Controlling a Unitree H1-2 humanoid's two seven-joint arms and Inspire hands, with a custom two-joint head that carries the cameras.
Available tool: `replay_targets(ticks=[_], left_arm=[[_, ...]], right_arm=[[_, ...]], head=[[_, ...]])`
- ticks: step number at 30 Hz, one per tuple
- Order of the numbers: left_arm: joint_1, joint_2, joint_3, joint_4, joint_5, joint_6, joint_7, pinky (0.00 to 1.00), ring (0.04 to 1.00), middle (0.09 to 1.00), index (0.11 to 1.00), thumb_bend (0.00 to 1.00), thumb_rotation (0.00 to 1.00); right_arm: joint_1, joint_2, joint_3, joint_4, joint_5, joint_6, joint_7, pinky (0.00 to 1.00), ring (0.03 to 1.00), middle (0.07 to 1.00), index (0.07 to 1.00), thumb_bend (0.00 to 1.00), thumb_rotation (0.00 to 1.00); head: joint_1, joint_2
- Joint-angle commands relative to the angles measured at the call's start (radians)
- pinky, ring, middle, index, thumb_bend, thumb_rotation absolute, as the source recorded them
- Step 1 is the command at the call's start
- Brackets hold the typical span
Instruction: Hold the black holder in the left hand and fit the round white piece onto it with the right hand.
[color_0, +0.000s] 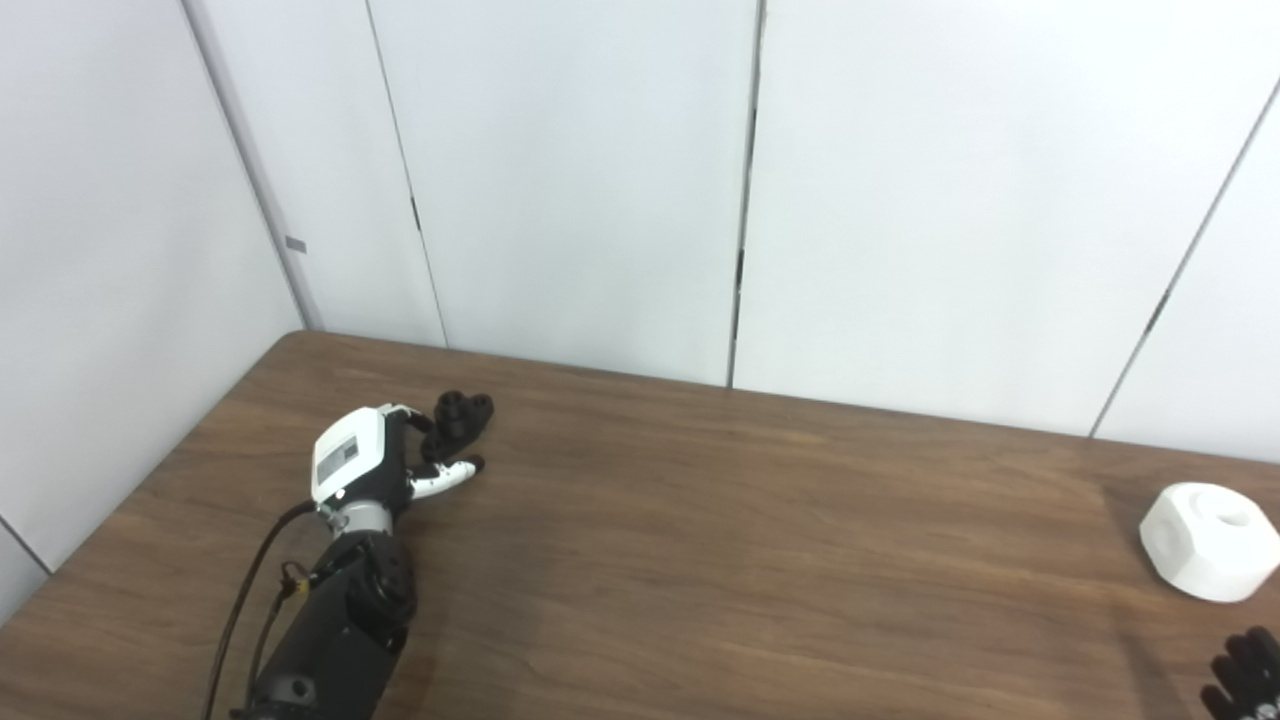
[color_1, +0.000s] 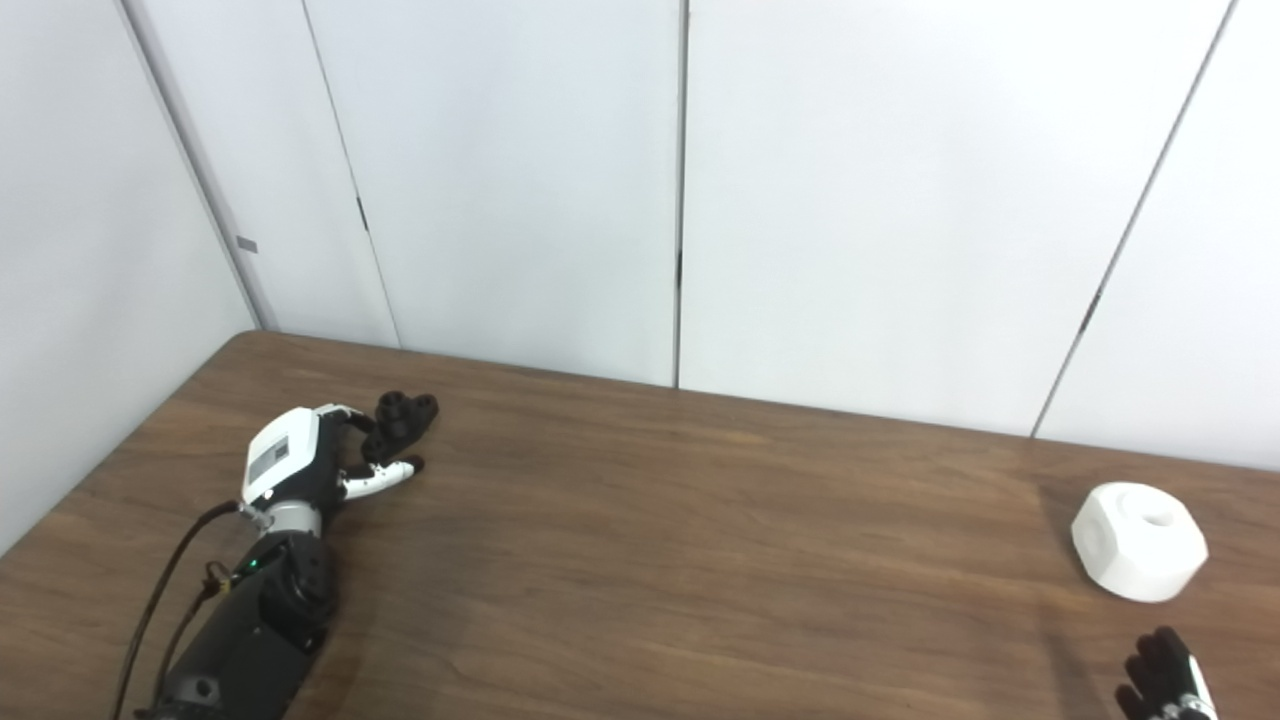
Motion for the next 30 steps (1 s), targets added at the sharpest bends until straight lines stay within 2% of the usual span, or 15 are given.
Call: replay_targets(ticks=[1, 4, 9, 17, 19, 21, 30], left_arm=[[-0.043, 0.023, 0.006, -0.017, 0.006, -0.017, 0.043, 0.96, 0.938, 0.879, 0.643, 0.77, 0.31], [-0.04, 0.018, 0.005, -0.028, 0.006, -0.013, 0.048, 0.96, 0.939, 0.876, 0.612, 0.76, 0.28], [-0.042, 0.019, 0.0, -0.02, 0.01, -0.012, 0.063, 0.95, 0.934, 0.868, 0.597, 0.75, 0.29], [-0.041, 0.011, 0.006, -0.026, 0.007, -0.002, 0.075, 0.94, 0.921, 0.848, 0.56, 0.67, 0.21], [-0.04, 0.01, 0.006, -0.027, 0.007, 0.001, 0.076, 0.94, 0.923, 0.845, 0.51, 0.55, 0.11], [-0.039, 0.012, 0.002, -0.021, 0.009, -0.005, 0.08, 0.93, 0.918, 0.836, 0.495, 0.52, 0.08], [-0.041, 0.006, 0.005, 0.004, -0.005, -0.025, 0.105, 0.92, 0.905, 0.821, 0.492, 0.5, 0.06]], right_arm=[[0.06, 0.051, 0.029, 0.055, 0.007, 0.001, -0.002, 1.0, 1.0, 1.0, 1.0, 0.7, 1.0], [0.062, 0.049, 0.03, 0.054, 0.01, 0.001, 0.0, 1.0, 1.0, 1.0, 1.0, 0.7, 1.0], [0.063, 0.049, 0.032, 0.048, 0.001, 0.005, -0.007, 1.0, 1.0, 1.0, 1.0, 0.71, 1.0], [0.061, 0.044, 0.031, 0.059, 0.007, -0.007, -0.002, 1.0, 1.0, 1.0, 1.0, 0.71, 1.0], [0.06, 0.043, 0.03, 0.062, 0.008, -0.009, 0.0, 1.0, 1.0, 1.0, 0.999, 0.71, 1.0], [0.06, 0.04, 0.03, 0.064, 0.009, -0.009, 0.002, 1.0, 1.0, 1.0, 1.0, 0.72, 1.0], [0.053, 0.037, 0.027, 0.078, 0.015, -0.015, 0.008, 1.0, 1.0, 1.0, 1.0, 0.71, 1.0]], head=[[0.002, 0.001], [0.002, 0.003], [0.0, 0.004], [-0.001, 0.004], [0.0, 0.005], [0.0, 0.005], [0.008, -0.003]])
